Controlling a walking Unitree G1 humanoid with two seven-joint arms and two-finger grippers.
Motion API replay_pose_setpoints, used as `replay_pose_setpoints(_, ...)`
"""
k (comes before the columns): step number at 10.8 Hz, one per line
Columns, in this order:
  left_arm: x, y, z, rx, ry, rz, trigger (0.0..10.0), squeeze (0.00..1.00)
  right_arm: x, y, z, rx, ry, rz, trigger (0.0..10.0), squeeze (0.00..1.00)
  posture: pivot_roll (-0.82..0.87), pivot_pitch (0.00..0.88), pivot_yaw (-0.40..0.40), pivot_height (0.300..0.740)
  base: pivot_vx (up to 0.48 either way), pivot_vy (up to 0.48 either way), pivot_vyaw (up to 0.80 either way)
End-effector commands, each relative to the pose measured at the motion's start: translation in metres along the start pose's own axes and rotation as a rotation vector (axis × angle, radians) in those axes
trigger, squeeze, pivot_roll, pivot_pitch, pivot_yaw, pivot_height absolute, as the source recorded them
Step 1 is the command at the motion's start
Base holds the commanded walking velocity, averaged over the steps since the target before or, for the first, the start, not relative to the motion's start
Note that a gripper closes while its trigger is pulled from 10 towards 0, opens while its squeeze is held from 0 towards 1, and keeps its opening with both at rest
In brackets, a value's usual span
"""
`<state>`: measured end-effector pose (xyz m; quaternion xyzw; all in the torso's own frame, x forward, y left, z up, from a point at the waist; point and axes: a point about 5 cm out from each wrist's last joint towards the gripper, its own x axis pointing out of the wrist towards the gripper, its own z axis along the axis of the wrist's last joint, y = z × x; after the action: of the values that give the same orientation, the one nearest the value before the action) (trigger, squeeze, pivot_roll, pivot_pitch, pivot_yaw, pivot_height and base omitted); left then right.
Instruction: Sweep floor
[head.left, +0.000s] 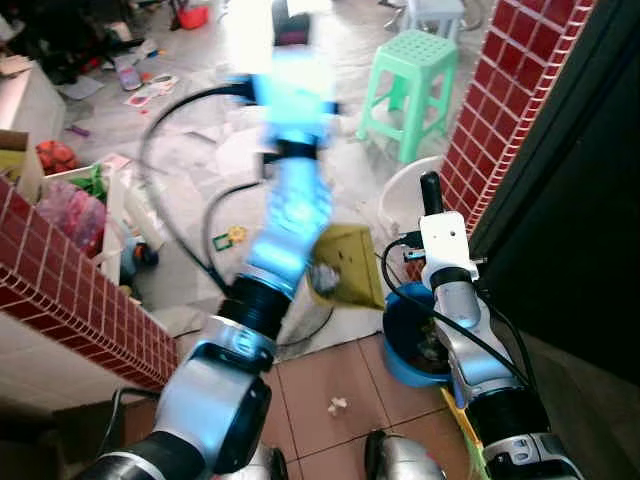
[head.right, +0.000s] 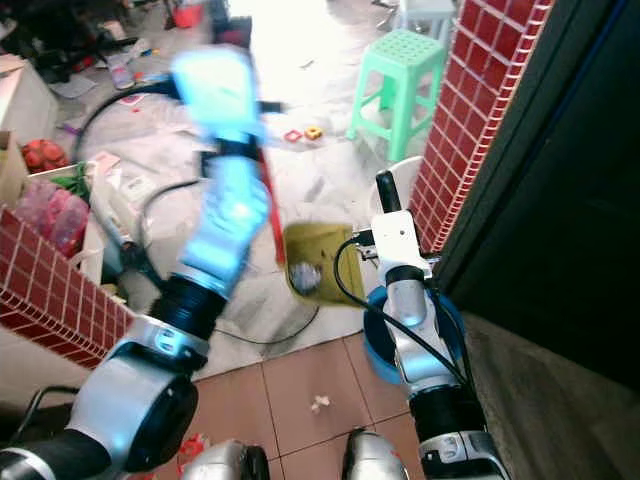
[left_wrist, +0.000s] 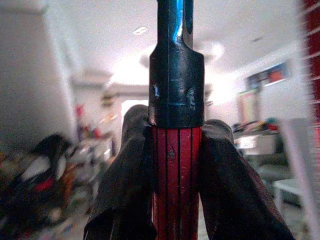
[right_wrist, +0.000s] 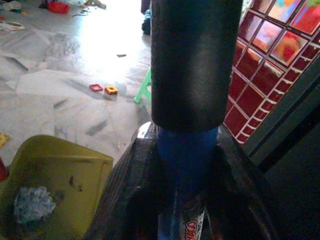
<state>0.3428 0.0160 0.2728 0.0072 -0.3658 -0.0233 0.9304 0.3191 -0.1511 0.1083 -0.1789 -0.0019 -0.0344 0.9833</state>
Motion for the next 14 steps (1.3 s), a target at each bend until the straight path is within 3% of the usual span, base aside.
replay_pose_setpoints(1,-0.006,-0.045,0.028,-0.132,-0.085,-0.101,10.0,0.00,0.001,0.000,0.009,0.009,-0.044,-0.005,10.0,0.00,-0.10,0.080,0.099,0.740,0.000,0.000,0.00)
replay_pose_setpoints(3,-0.017,-0.061,0.028,-0.202,-0.066,-0.173,10.0,0.00,0.000,0.001,0.010,0.012,-0.048,-0.007,10.0,0.00,-0.10,0.076,0.106,0.740,0.000,0.000,0.00)
replay_pose_setpoints(5,-0.015,-0.064,0.032,-0.238,-0.068,-0.174,10.0,0.00,0.001,0.003,0.010,0.012,-0.050,0.000,10.0,0.00,-0.10,0.070,0.105,0.740,0.000,0.000,0.00)
replay_pose_setpoints(7,-0.003,-0.051,0.031,-0.201,-0.087,-0.127,10.0,0.00,0.001,0.004,0.010,0.012,-0.051,0.002,10.0,0.00,-0.10,0.064,0.107,0.740,0.000,0.000,0.00)
replay_pose_setpoints(9,0.019,-0.031,0.035,-0.190,-0.097,-0.031,10.0,0.00,0.002,0.003,0.009,0.010,-0.049,0.003,10.0,0.00,-0.10,0.064,0.102,0.740,0.000,0.000,0.00)
replay_pose_setpoints(11,0.033,-0.028,0.051,-0.227,-0.137,0.005,10.0,0.00,0.002,0.005,0.010,0.012,-0.050,0.006,10.0,0.00,-0.10,0.063,0.102,0.740,0.000,0.000,0.00)
replay_pose_setpoints(13,0.037,-0.033,0.054,-0.275,-0.124,0.022,10.0,0.00,0.003,0.005,0.010,0.013,-0.050,0.006,10.0,0.00,-0.10,0.064,0.103,0.740,0.000,0.000,0.00)
replay_pose_setpoints(14,0.028,-0.051,0.056,-0.307,-0.108,-0.031,10.0,0.00,0.003,0.006,0.010,0.015,-0.049,0.005,10.0,0.00,-0.10,0.063,0.104,0.740,0.000,0.000,0.00)
